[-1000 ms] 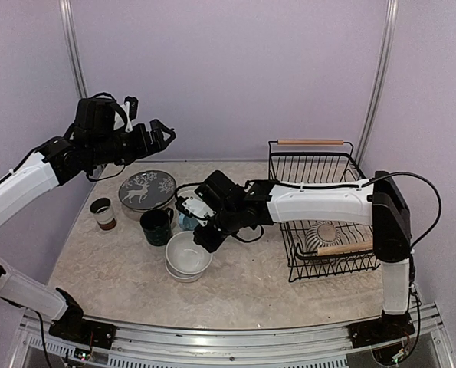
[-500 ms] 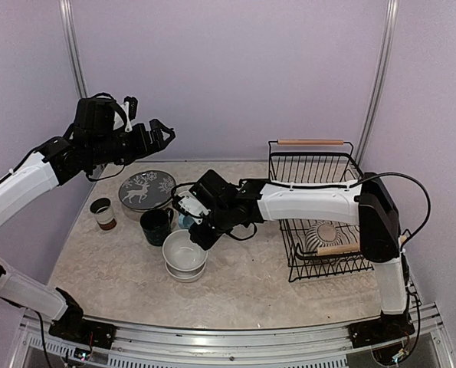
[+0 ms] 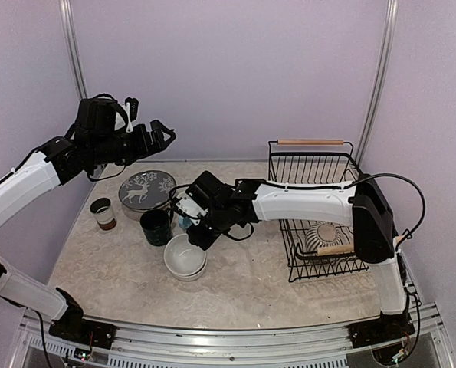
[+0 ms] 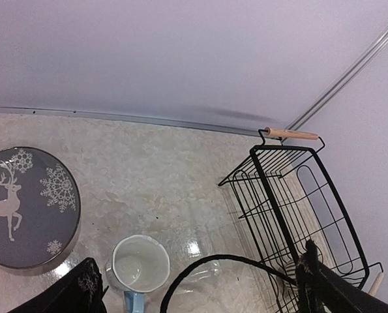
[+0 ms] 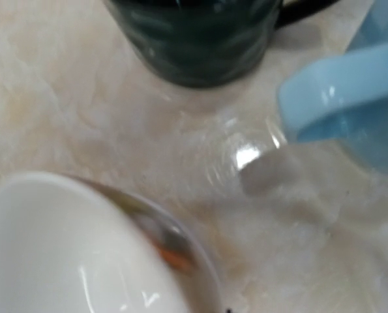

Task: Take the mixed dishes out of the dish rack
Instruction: Place the bowl in the bowl, then grab the cup from the dish rack.

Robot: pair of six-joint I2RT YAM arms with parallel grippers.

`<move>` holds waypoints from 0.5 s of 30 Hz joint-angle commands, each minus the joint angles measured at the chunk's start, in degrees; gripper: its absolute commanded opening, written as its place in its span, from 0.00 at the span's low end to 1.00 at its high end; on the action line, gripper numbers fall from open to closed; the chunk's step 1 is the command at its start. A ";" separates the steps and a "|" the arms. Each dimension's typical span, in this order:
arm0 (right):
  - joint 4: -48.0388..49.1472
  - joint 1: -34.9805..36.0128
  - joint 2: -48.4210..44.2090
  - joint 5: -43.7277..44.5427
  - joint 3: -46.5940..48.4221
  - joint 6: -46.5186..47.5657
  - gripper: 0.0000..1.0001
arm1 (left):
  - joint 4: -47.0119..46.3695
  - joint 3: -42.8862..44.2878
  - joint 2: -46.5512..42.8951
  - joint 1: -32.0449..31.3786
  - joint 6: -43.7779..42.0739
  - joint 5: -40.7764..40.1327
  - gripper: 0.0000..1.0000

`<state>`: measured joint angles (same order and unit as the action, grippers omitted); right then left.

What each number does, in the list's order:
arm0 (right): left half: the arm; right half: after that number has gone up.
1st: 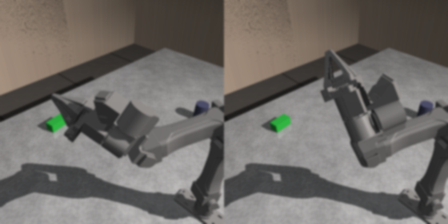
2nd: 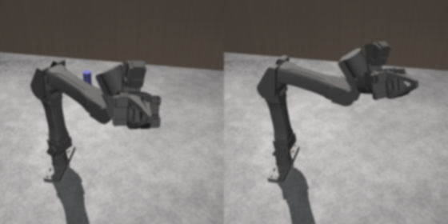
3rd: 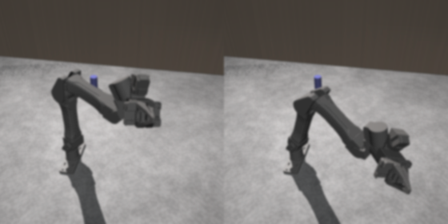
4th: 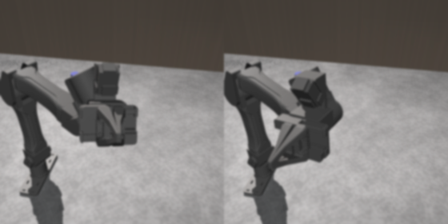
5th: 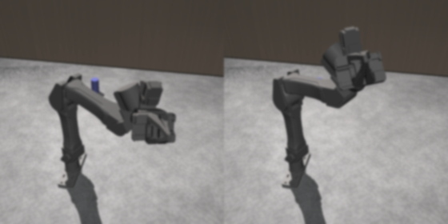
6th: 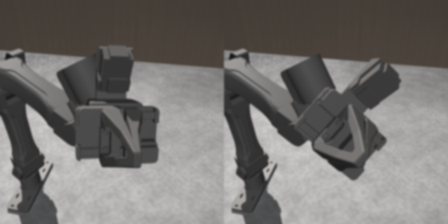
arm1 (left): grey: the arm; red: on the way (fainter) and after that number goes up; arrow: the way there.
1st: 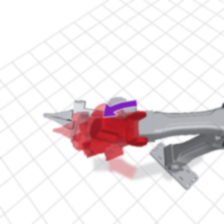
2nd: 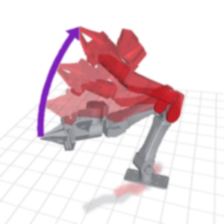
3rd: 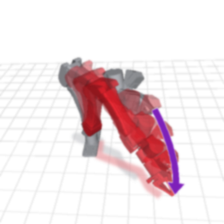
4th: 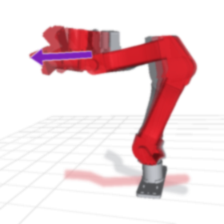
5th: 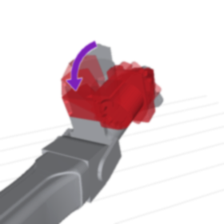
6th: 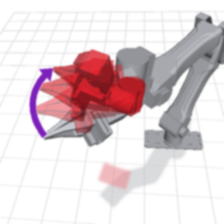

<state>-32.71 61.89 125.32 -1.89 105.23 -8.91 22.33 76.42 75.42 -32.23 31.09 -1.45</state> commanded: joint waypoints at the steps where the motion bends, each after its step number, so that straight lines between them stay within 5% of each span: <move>1: 0.25 0.62 0.44 0.94 3.02 0.29 0.22 | -0.36 -0.31 0.43 0.36 0.02 0.46 0.99; 15: 9.55 0.59 -16.89 12.10 -10.52 1.44 0.35 | -0.40 -0.27 0.21 0.68 0.28 0.88 0.99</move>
<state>-28.10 62.08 117.10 4.03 98.94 -8.43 22.31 76.42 75.48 -32.12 31.09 -1.39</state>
